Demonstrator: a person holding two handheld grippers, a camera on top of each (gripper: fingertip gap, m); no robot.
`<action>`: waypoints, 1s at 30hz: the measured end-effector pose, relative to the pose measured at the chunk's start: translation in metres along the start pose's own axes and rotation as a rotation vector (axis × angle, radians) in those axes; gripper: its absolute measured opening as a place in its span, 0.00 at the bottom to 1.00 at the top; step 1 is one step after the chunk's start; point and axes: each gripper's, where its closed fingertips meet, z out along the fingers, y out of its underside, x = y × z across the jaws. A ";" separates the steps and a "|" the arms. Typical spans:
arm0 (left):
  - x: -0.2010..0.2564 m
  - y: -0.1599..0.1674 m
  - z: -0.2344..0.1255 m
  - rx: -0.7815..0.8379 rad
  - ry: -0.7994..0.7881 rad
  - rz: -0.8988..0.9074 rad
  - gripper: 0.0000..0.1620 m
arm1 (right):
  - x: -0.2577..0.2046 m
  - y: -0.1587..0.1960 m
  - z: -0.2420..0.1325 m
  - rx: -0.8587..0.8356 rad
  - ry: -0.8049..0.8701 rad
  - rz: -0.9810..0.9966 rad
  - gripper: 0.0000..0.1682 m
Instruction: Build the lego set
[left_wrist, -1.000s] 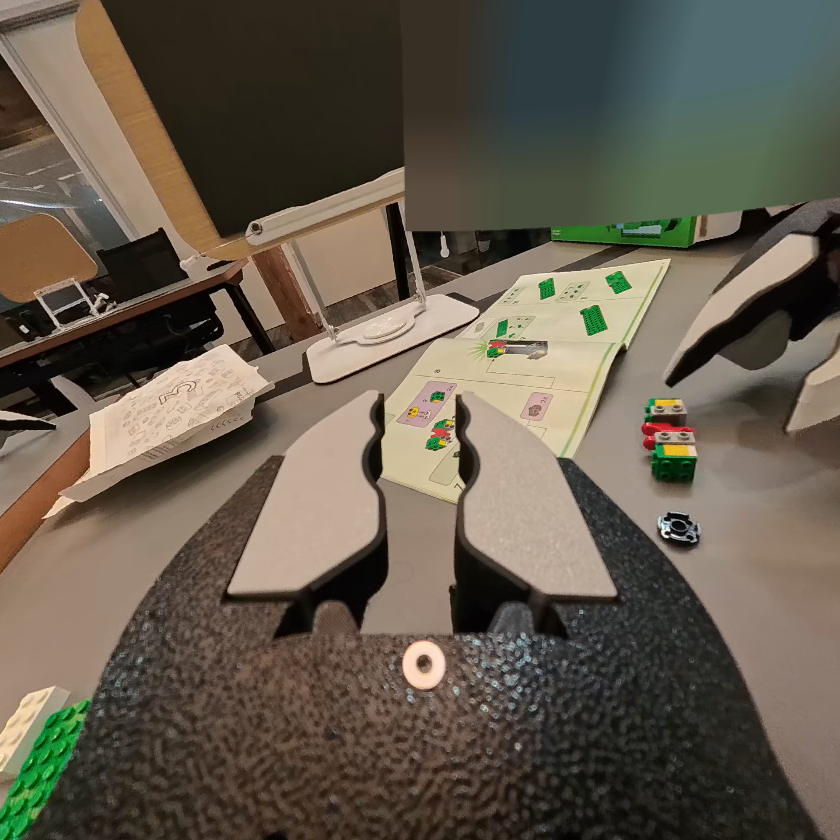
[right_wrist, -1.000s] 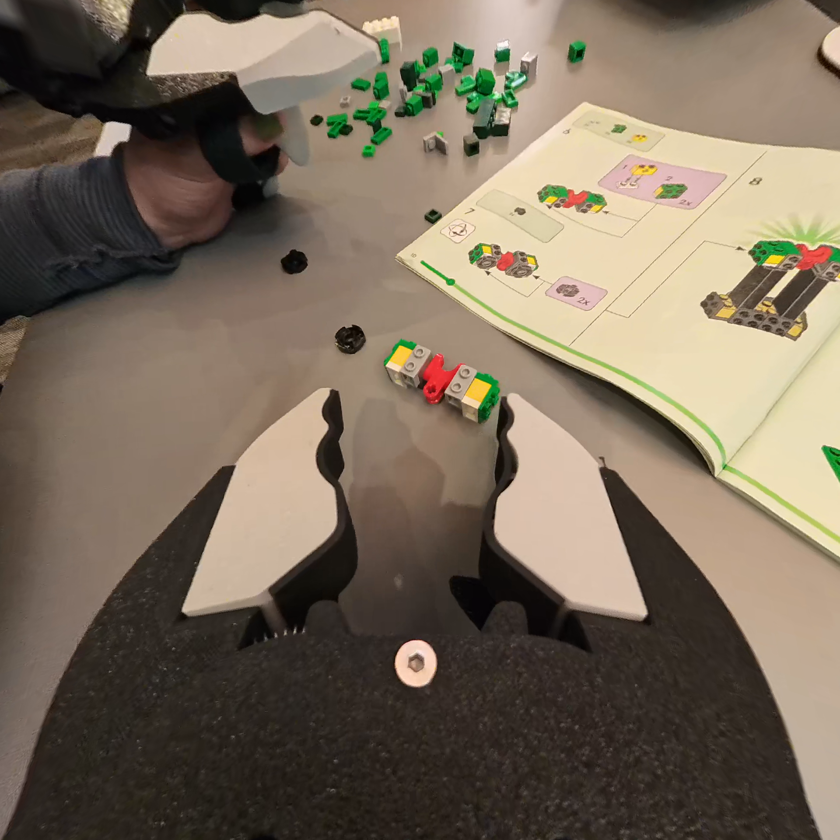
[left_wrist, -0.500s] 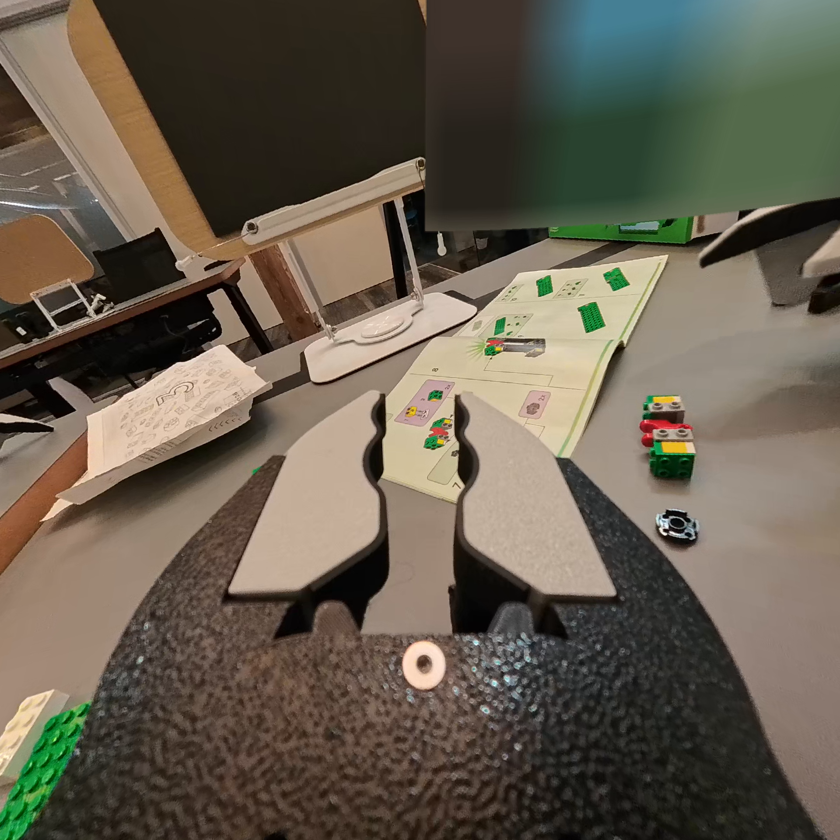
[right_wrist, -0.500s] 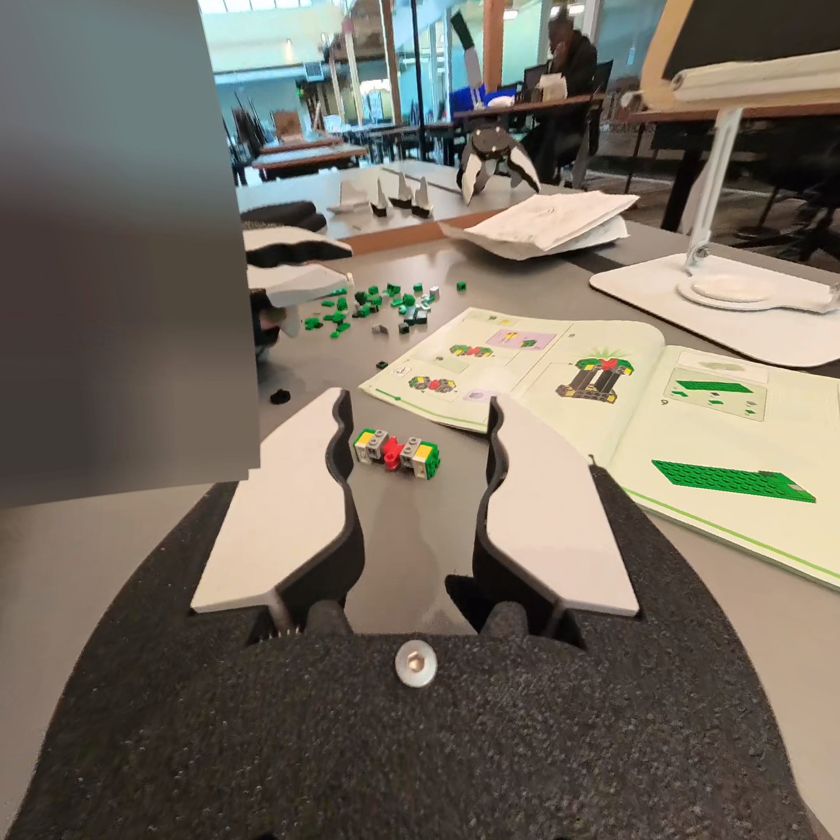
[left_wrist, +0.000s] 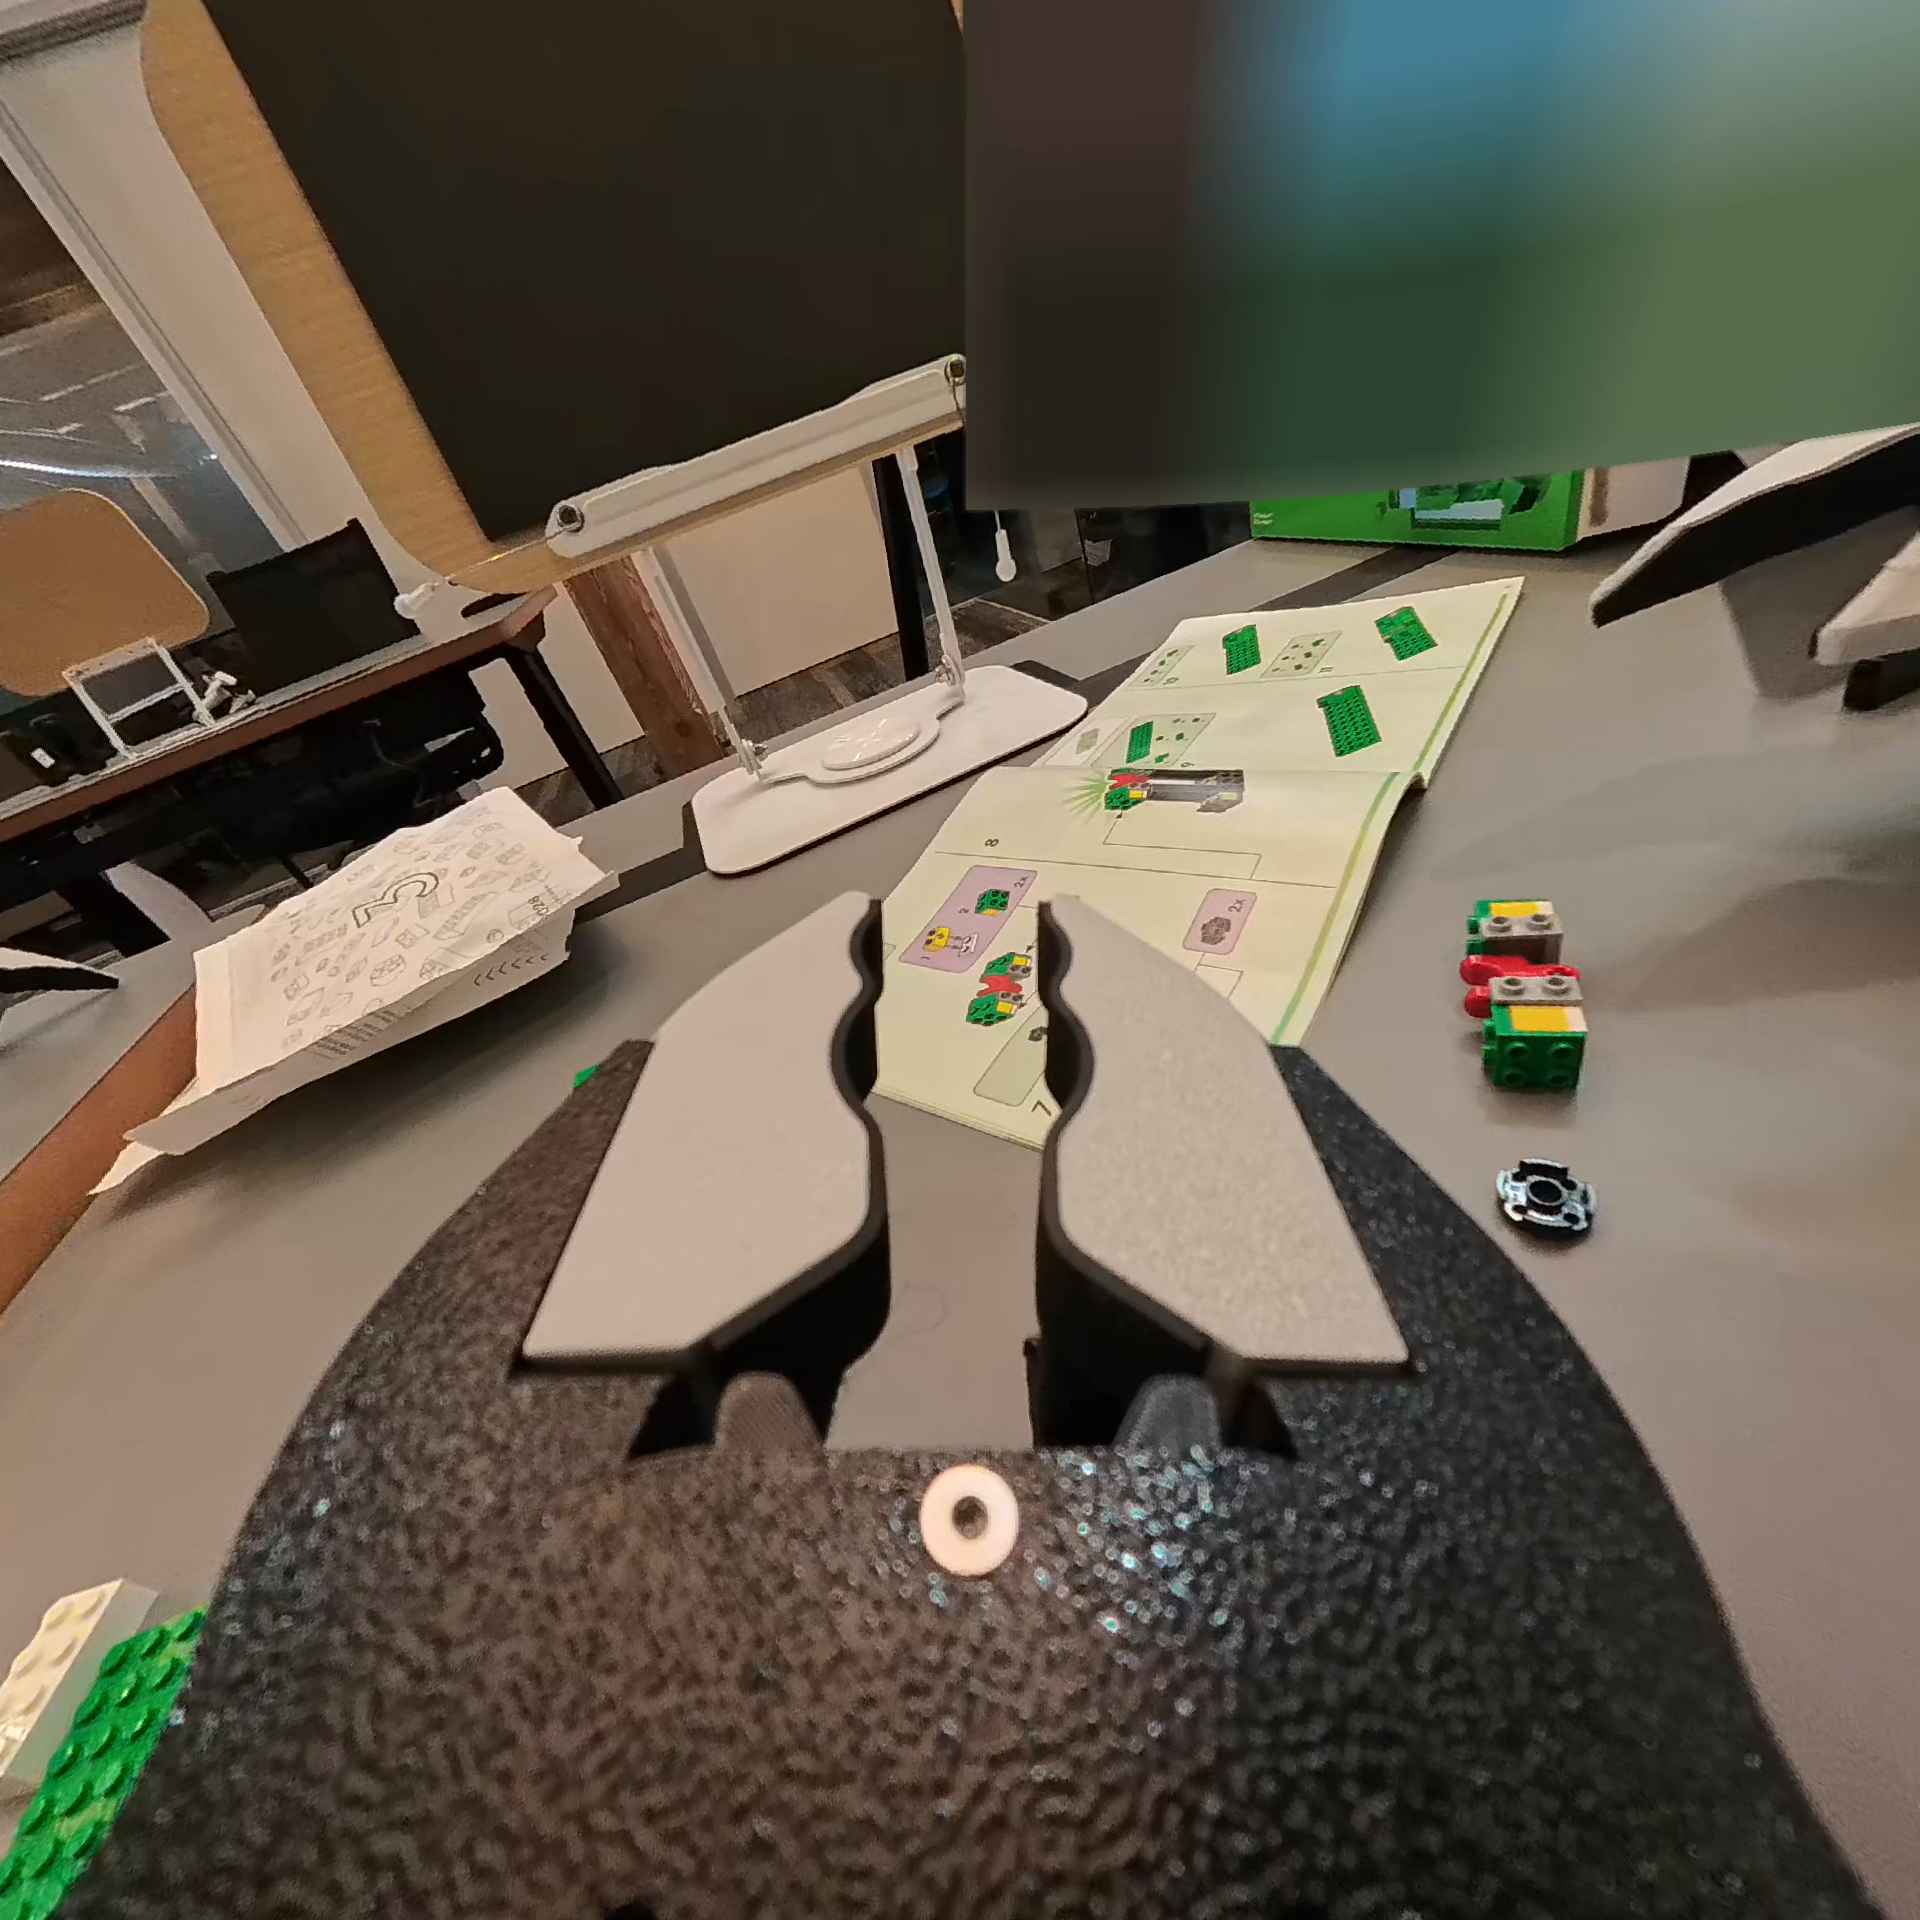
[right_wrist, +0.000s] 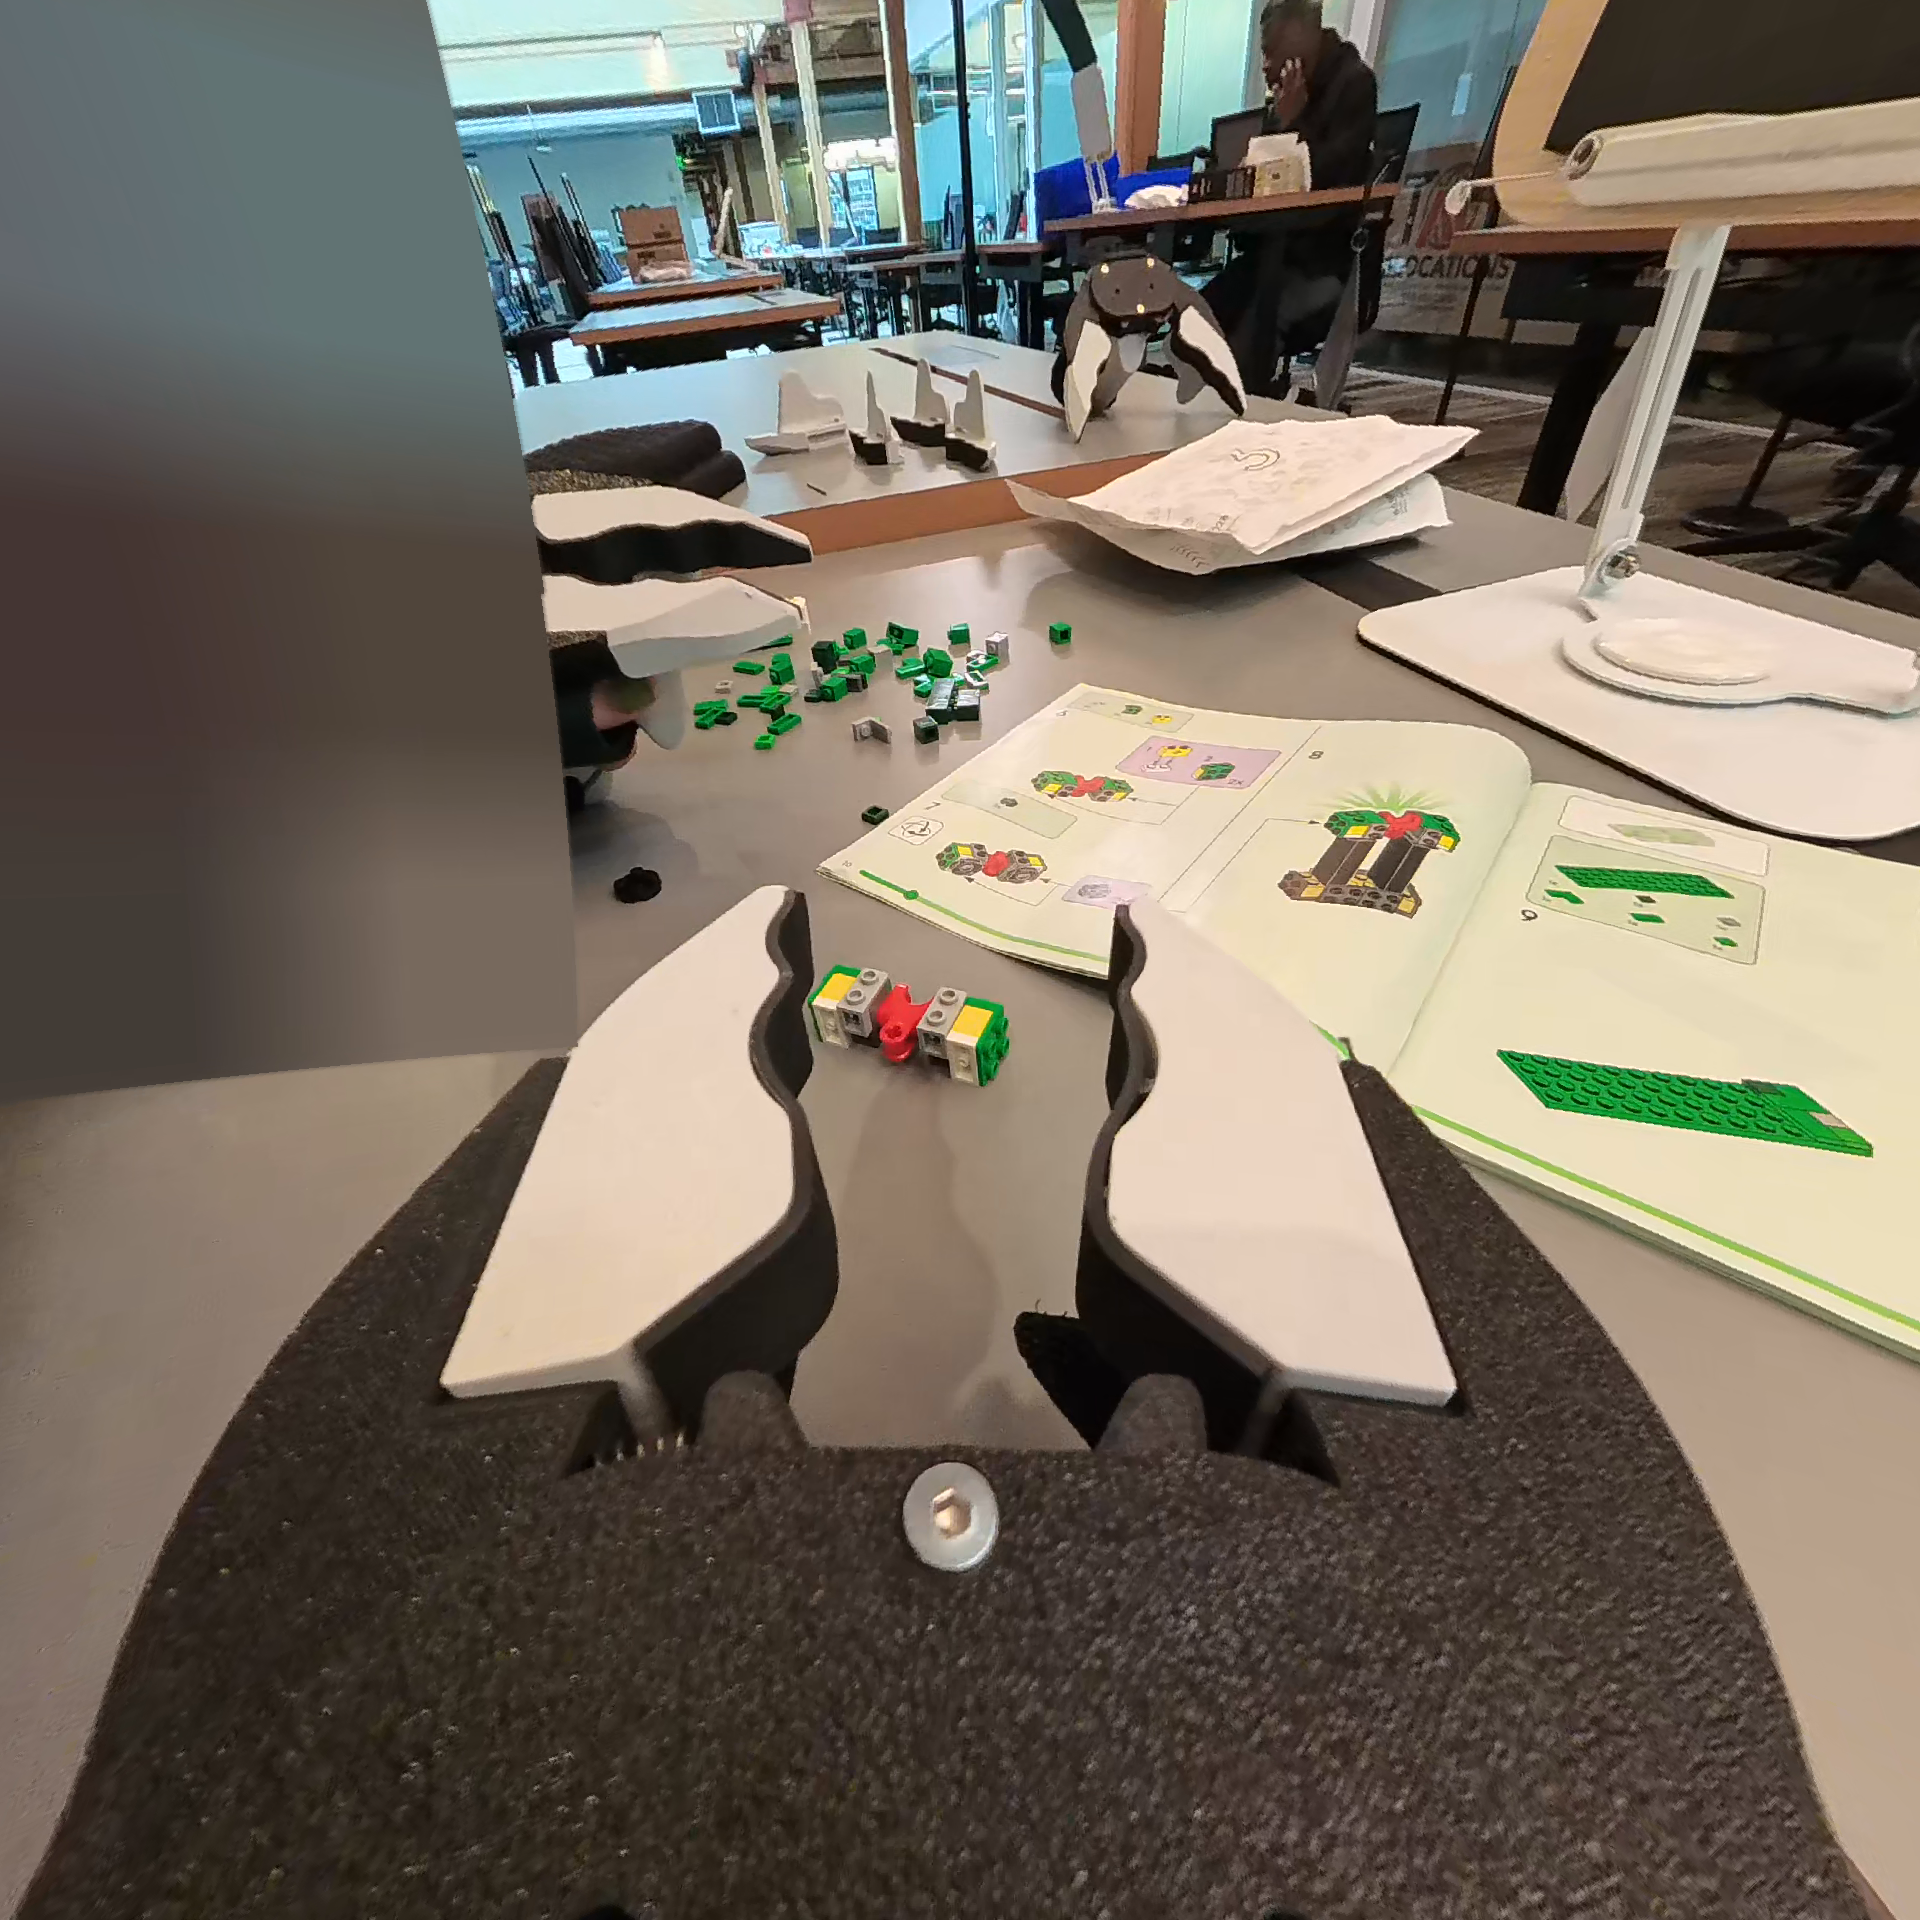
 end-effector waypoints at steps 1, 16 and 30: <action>0.000 0.000 0.000 0.000 0.000 0.000 0.17 | 0.000 0.000 0.000 0.000 0.000 0.002 0.32; 0.000 0.001 0.000 -0.003 0.003 0.003 0.17 | 0.000 0.000 0.001 -0.004 -0.002 0.005 0.31; 0.001 0.001 0.001 -0.004 0.004 0.004 0.17 | 0.000 0.000 0.001 -0.004 -0.002 0.003 0.31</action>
